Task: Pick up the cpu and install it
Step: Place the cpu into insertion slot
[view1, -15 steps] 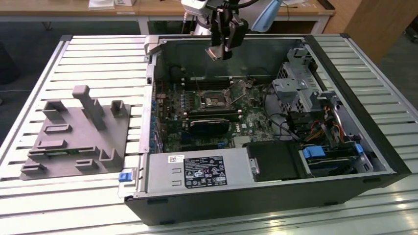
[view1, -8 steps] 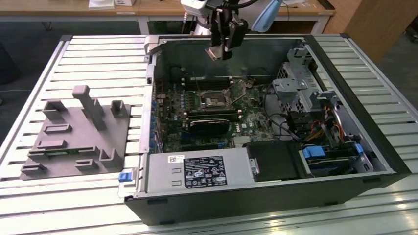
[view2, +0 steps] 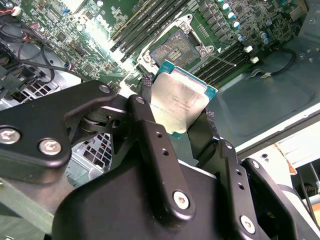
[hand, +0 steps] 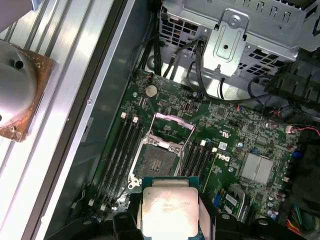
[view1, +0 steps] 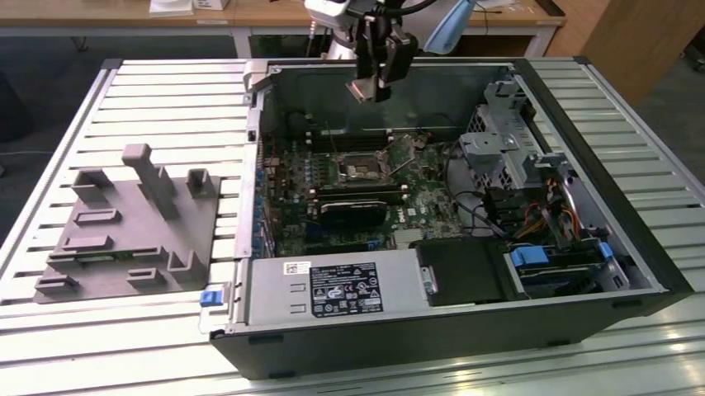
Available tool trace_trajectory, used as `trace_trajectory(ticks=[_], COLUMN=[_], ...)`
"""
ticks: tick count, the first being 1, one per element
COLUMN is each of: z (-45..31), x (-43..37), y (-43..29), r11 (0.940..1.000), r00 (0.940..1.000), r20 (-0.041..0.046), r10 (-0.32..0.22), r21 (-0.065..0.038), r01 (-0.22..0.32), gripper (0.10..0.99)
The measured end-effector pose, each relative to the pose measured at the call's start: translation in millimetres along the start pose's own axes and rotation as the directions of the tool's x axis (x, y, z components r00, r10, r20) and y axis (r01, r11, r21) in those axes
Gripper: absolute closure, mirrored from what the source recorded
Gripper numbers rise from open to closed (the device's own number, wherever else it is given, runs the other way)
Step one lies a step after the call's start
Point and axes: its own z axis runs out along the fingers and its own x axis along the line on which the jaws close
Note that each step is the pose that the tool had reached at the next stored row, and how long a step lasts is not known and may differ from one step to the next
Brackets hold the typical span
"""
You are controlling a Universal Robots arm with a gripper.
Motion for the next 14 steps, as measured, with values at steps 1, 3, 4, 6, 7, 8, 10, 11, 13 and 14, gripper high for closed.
trace_trajectory(ticks=[1,3,4,6,7,8,10,11,13,14], z=[0.3,0.6,0.7,0.9,0.9,1.0,1.2,1.3,1.4,1.4], x=[0.0,0.0,0.0,0.0,0.0,0.0,0.0,0.0,0.0,0.0], y=[-0.1,-0.1,-0.1,-0.1,-0.1,-0.2,-0.2,-0.2,-0.2,-0.2], r11=[1.0000,1.0000,1.0000,1.0000,1.0000,1.0000,1.0000,1.0000,0.9999,0.9999], r00=[1.0000,1.0000,1.0000,1.0000,1.0000,1.0000,1.0000,1.0000,0.9999,0.9999], r20=[0.0001,0.0002,0.0003,0.0003,0.0004,0.0004,0.0005,0.0005,0.0005,0.0006], r10=[0.002,0.004,0.004,0.006,0.007,0.007,0.009,0.009,0.011,0.011], r21=[0.000,0.000,0.000,0.000,0.000,0.000,0.000,0.000,0.000,0.000], r01=[-0.002,-0.004,-0.004,-0.006,-0.007,-0.007,-0.009,-0.009,-0.011,-0.011], gripper=[0.549,0.549,0.549,0.549,0.549,0.549,0.549,0.549,0.549,0.549])
